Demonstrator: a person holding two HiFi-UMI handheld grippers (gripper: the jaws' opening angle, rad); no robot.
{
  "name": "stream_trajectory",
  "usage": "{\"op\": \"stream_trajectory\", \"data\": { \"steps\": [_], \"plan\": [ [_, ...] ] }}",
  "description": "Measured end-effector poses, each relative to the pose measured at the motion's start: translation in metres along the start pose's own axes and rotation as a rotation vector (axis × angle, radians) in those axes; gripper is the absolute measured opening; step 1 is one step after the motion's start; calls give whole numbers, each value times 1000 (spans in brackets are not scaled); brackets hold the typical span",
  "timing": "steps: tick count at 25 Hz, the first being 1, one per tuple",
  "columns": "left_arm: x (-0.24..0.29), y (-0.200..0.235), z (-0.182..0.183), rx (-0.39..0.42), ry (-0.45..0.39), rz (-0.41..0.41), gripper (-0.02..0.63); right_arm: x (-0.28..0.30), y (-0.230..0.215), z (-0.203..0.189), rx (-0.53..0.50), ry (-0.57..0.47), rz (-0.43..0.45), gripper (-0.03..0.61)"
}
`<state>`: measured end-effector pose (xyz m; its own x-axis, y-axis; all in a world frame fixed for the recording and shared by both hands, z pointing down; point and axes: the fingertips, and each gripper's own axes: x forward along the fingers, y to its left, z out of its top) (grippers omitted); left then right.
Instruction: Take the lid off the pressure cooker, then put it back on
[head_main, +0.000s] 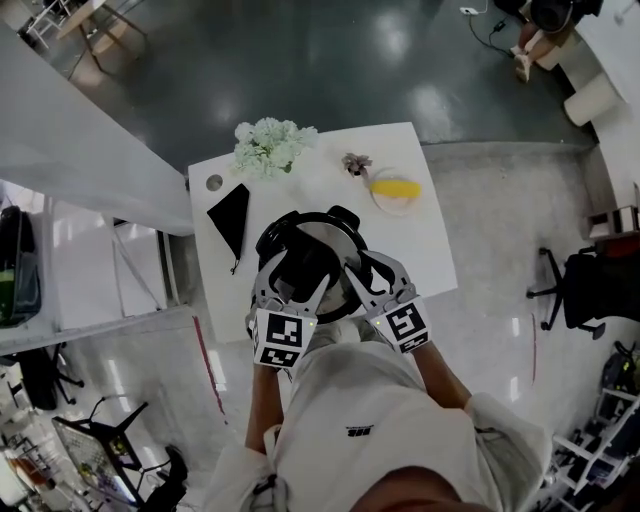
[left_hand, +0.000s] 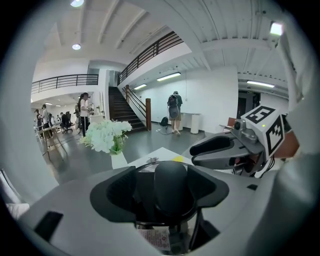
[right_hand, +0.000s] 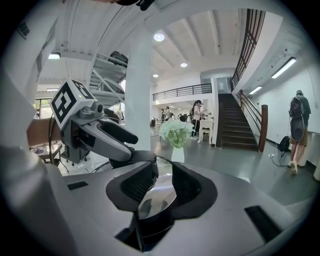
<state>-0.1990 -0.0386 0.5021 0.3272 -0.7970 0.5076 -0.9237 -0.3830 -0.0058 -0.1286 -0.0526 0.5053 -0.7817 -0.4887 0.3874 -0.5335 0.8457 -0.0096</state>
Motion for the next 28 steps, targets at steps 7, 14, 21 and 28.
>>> {"op": "stream_trajectory", "data": {
  "steps": [7,14,21,28],
  "plan": [
    [5,-5,1,0,51,-34,333,5,-9,3,-7,18,55,107],
    [17,-22,-12,40,154,-92,334,9,-11,3,-19,19,93,107],
    [28,-18,-28,-18,212,-57,327,10,-10,1,-21,25,115,107],
    [34,-20,-30,-37,218,-45,288,8,-14,0,-18,24,113,107]
  ]
}}
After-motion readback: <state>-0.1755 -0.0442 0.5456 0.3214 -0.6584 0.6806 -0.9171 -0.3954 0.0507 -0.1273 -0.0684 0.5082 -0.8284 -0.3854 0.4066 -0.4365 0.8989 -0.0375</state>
